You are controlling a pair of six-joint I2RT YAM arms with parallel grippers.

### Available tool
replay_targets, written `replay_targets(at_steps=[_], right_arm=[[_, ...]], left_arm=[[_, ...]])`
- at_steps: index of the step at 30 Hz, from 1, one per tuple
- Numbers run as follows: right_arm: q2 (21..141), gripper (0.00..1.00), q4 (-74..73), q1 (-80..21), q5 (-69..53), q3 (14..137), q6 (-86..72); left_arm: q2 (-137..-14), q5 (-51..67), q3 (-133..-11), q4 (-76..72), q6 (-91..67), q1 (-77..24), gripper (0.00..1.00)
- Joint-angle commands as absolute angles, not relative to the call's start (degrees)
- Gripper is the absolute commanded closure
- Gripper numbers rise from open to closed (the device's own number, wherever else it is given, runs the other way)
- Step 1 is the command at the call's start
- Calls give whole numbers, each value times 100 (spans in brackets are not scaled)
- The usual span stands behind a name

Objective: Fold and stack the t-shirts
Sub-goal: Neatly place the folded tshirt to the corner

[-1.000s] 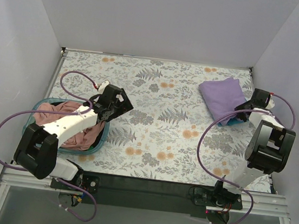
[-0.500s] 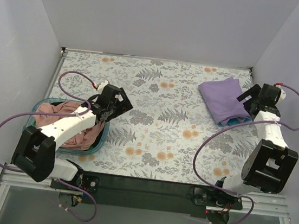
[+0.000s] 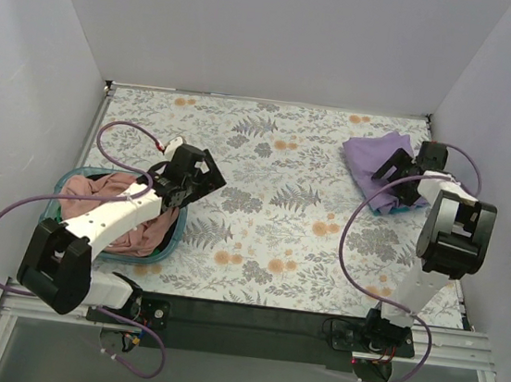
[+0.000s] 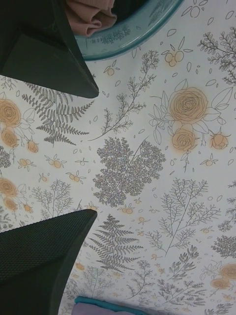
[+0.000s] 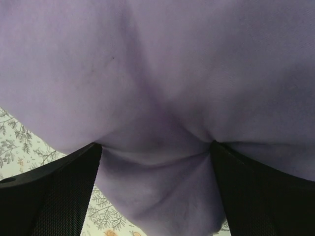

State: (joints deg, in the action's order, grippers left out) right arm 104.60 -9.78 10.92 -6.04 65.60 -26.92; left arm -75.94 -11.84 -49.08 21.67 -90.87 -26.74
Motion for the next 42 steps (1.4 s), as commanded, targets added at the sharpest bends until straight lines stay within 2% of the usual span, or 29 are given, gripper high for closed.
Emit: replay_targets(at_steps=[1,4,13,20,27,31,34,38,42], right_arm=[[10906,2,-1678,1151,-62,7206,-2453],[11416,2,-1863,1151,-26,7654,-1927],[12954,2,-2557,1134,-1906,9570,657],[13587,2,-3172,967,-1732,10528,2529],[13658,2,-3270,923,-1696,11231,3208],[13755,2,-3191,932,-1530,11925,3025],[13580,1,-3085,932,-1871,12383,2709],[12790,2,-2550,853,-2512,12078,2129],[11473,2,-1768,511,-2268,10384,1750]], left_arm=[[-7278,-1432,-4834,2320,-9062,-2646,4],[-7251,-1529,-4816,2399,-9079,-2646,3],[-7356,-1573,-4887,2408,-9035,-2646,3],[-7646,-1644,-5009,2364,-8956,-2646,3],[-7954,-1679,-5326,2329,-8798,-2646,3],[-8051,-1705,-5528,2303,-8710,-2646,3],[-8077,-1731,-5713,2285,-8605,-2646,3],[-8033,-1714,-6072,2303,-8491,-2646,3],[-7954,-1618,-6388,2328,-8394,-2646,3]])
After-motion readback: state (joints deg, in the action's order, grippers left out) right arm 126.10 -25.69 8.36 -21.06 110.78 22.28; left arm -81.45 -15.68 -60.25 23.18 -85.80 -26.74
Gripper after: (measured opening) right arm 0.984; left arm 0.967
